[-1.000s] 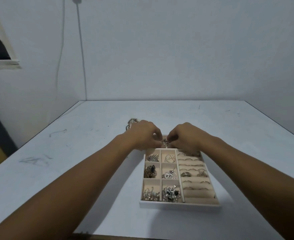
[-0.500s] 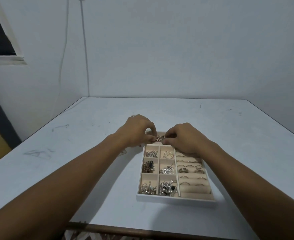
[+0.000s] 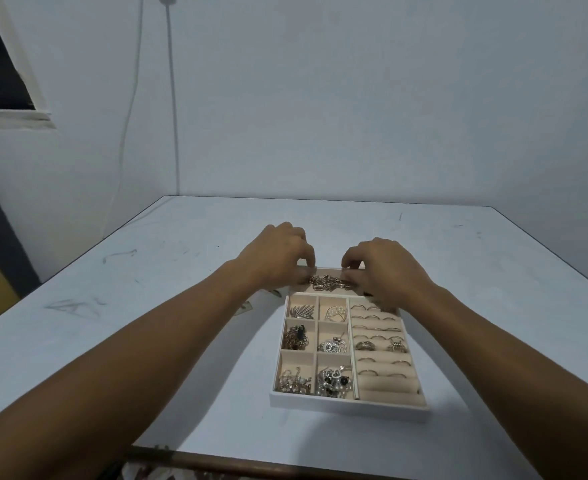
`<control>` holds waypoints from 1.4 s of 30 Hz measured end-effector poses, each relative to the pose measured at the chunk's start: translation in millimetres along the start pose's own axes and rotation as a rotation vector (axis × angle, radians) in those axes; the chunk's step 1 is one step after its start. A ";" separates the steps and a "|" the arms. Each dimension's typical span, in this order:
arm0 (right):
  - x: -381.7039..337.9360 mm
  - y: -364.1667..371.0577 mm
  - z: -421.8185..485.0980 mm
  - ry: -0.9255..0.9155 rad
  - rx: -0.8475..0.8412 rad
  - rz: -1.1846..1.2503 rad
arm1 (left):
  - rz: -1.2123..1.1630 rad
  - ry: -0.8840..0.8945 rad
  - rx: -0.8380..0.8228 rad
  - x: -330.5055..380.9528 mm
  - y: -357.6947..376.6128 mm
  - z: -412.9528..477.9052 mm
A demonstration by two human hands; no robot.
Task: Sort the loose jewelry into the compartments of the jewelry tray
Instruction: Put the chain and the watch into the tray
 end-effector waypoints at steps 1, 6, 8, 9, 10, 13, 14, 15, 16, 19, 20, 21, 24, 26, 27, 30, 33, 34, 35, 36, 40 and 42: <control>2.2 -0.5 1.3 0.005 -0.025 0.021 | -0.010 0.003 0.001 2.1 -0.4 1.4; 0.9 9.2 0.6 -0.010 -0.127 0.024 | 0.010 0.041 -0.089 17.4 5.4 7.6; 1.0 11.0 0.7 -0.009 -0.127 0.007 | 0.038 0.054 -0.104 17.4 8.6 8.2; 1.7 10.2 1.3 -0.006 -0.120 0.000 | 0.050 0.057 -0.100 16.5 8.8 7.9; 2.2 8.8 1.9 -0.006 -0.109 -0.013 | 0.066 0.059 -0.095 15.3 8.9 7.5; 3.9 5.6 2.6 -0.001 -0.072 -0.069 | 0.118 0.062 -0.077 15.2 9.2 6.3; 4.3 5.2 2.1 0.004 -0.065 -0.077 | 0.127 0.054 -0.071 15.6 9.6 6.3; 4.6 5.3 1.8 0.011 -0.061 -0.082 | 0.128 0.042 -0.065 15.8 9.7 6.1; 5.1 4.9 1.3 0.019 -0.059 -0.087 | 0.123 0.033 -0.060 15.1 9.9 5.6; 7.1 0.3 0.0 0.054 -0.066 -0.125 | 0.112 0.017 -0.073 10.0 9.2 2.0; 7.9 -1.7 -0.4 0.062 -0.070 -0.139 | 0.106 0.011 -0.084 7.4 9.0 0.4; 8.9 -3.7 -0.8 0.068 -0.071 -0.146 | 0.100 0.004 -0.094 5.2 8.5 -1.1; 6.6 -5.2 -0.2 0.056 -0.068 -0.116 | 0.105 -0.008 -0.105 1.8 7.9 -3.2; 1.8 -1.3 0.9 0.014 -0.077 -0.084 | 0.123 -0.004 -0.088 5.0 7.7 -2.6; -0.4 1.5 1.5 -0.009 -0.079 -0.081 | 0.119 -0.005 -0.073 7.9 7.2 -1.5; -1.4 7.8 3.6 -0.036 -0.063 -0.086 | 0.074 0.027 -0.056 17.3 6.4 3.8; 2.9 9.0 3.4 -0.034 -0.053 -0.102 | 0.061 0.059 -0.130 20.9 9.9 9.3; 4.4 8.8 3.0 -0.034 -0.049 -0.108 | 0.059 0.047 -0.142 19.4 10.6 10.0; 6.2 8.7 2.7 -0.035 -0.046 -0.116 | 0.062 0.033 -0.143 17.5 10.6 10.0; 8.0 8.7 2.4 -0.035 -0.043 -0.123 | 0.070 0.024 -0.137 15.5 10.9 9.6; 11.7 7.8 2.5 -0.022 -0.037 -0.129 | 0.104 -0.002 -0.103 8.5 10.9 5.8; 9.9 7.5 2.3 -0.029 -0.033 -0.152 | 0.109 -0.020 -0.091 5.9 11.1 4.1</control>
Point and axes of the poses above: each hand's wrist, its own z-axis towards the middle knuckle, its own y-axis out of the palm, x = y × z, the point moved 3 cm from there along z, towards the middle knuckle, and after that the axes turned 7 degrees about y, right-handed, at the moved point
